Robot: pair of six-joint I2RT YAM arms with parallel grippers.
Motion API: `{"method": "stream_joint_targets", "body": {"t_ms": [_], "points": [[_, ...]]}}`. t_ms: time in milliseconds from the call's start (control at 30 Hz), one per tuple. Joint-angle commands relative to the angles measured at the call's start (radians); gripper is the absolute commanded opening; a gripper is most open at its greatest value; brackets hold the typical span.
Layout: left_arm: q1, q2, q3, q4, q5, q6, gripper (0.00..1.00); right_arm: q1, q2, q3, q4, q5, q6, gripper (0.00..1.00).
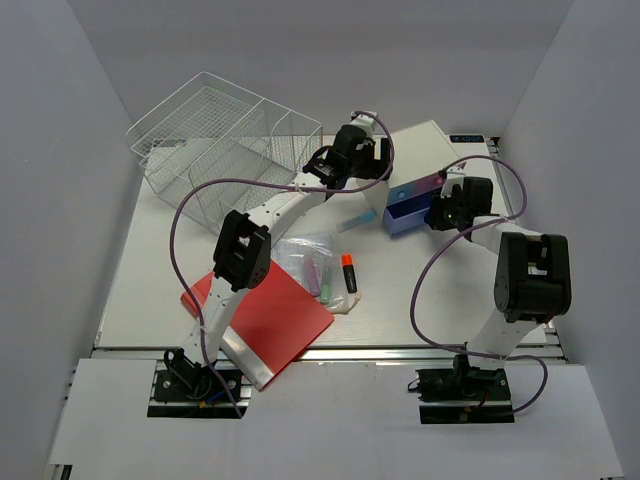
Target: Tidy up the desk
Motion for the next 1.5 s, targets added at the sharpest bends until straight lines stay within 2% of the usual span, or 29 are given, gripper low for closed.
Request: {"method": "stream_joint_targets", "body": {"t_ms": [0, 400, 433, 467, 500, 600, 667, 700, 733, 833, 900, 1000, 1067, 1100, 1133, 1200, 1233, 1267, 1300, 1333, 1400, 1433, 1467], "points": [[-0.001, 0.017, -0.035, -0.151, -0.038, 0.028, 0.97, -0.004, -0.075, -0.023, -0.105, 0.018, -0.04, 0.05], [-0.001, 0.017, -0.078, -0.102, -0.009, -0.009, 0.97, -0.004, -0.242, -0.174, -0.207, 0.13, 0.067, 0.06], [-0.001, 0.017, -0.078, -0.099, -0.005, -0.011, 0.97, -0.004, -0.251, -0.184, -0.193, 0.13, 0.069, 0.09], [-0.001, 0.016, -0.078, -0.099, -0.004, -0.011, 0.97, -0.004, -0.264, -0.197, -0.186, 0.13, 0.07, 0.17], [-0.001, 0.014, -0.076, -0.099, 0.001, -0.011, 0.97, -0.004, -0.265, -0.198, -0.193, 0.122, 0.073, 0.37], [-0.001, 0.005, -0.076, -0.102, -0.001, -0.006, 0.98, -0.004, -0.283, -0.186, -0.222, 0.102, 0.095, 0.51], [-0.001, -0.004, -0.066, -0.108, -0.008, 0.0, 0.98, -0.004, -0.319, -0.191, -0.242, 0.067, 0.113, 0.53], [0.0, -0.007, -0.061, -0.11, -0.016, 0.003, 0.98, -0.004, -0.336, -0.195, -0.245, 0.07, 0.139, 0.65], [-0.001, -0.012, -0.046, -0.114, -0.018, 0.006, 0.98, -0.004, -0.355, -0.201, -0.253, 0.081, 0.164, 0.69], [-0.001, -0.021, 0.012, -0.143, -0.037, 0.015, 0.98, 0.002, -0.443, -0.189, -0.331, 0.095, 0.201, 0.88], [-0.001, -0.04, 0.037, -0.156, -0.047, 0.023, 0.98, 0.014, -0.524, -0.188, -0.401, 0.082, 0.228, 0.89], [-0.001, -0.098, 0.053, -0.185, -0.077, 0.035, 0.98, 0.12, -0.651, -0.204, -0.469, 0.128, 0.277, 0.89], [0.0, -0.141, 0.042, -0.229, -0.129, 0.044, 0.98, 0.267, -0.722, -0.194, -0.52, 0.192, 0.337, 0.89], [-0.001, -0.164, 0.034, -0.246, -0.151, 0.044, 0.98, 0.325, -0.73, -0.179, -0.538, 0.235, 0.355, 0.89], [0.0, -0.219, 0.024, -0.29, -0.175, 0.038, 0.98, 0.45, -0.724, -0.159, -0.57, 0.26, 0.38, 0.89], [0.0, -0.288, -0.036, -0.344, -0.246, 0.0, 0.98, 0.574, -0.693, -0.091, -0.587, 0.338, 0.441, 0.89], [0.002, -0.375, -0.077, -0.381, -0.267, -0.015, 0.98, 0.677, -0.645, -0.071, -0.59, 0.363, 0.457, 0.89], [0.0, -0.427, -0.128, -0.396, -0.304, -0.035, 0.98, 0.726, -0.612, -0.053, -0.584, 0.383, 0.463, 0.89], [0.0, -0.484, -0.259, -0.41, -0.317, -0.079, 0.98, 0.79, -0.578, -0.022, -0.58, 0.419, 0.469, 0.89], [0.002, -0.606, -0.338, -0.41, -0.33, -0.104, 0.98, 0.81, -0.501, -0.008, -0.577, 0.432, 0.477, 0.89], [0.0, -0.735, -0.497, -0.409, -0.352, -0.173, 0.98, 0.827, -0.419, 0.025, -0.574, 0.45, 0.524, 0.89], [0.0, -0.798, -0.648, -0.401, -0.36, -0.195, 0.98, 0.836, -0.347, 0.053, -0.566, 0.463, 0.541, 0.88], [0.0, -0.916, -0.718, -0.401, -0.367, -0.219, 0.98, 0.84, -0.31, 0.061, -0.557, 0.475, 0.556, 0.87]]}}
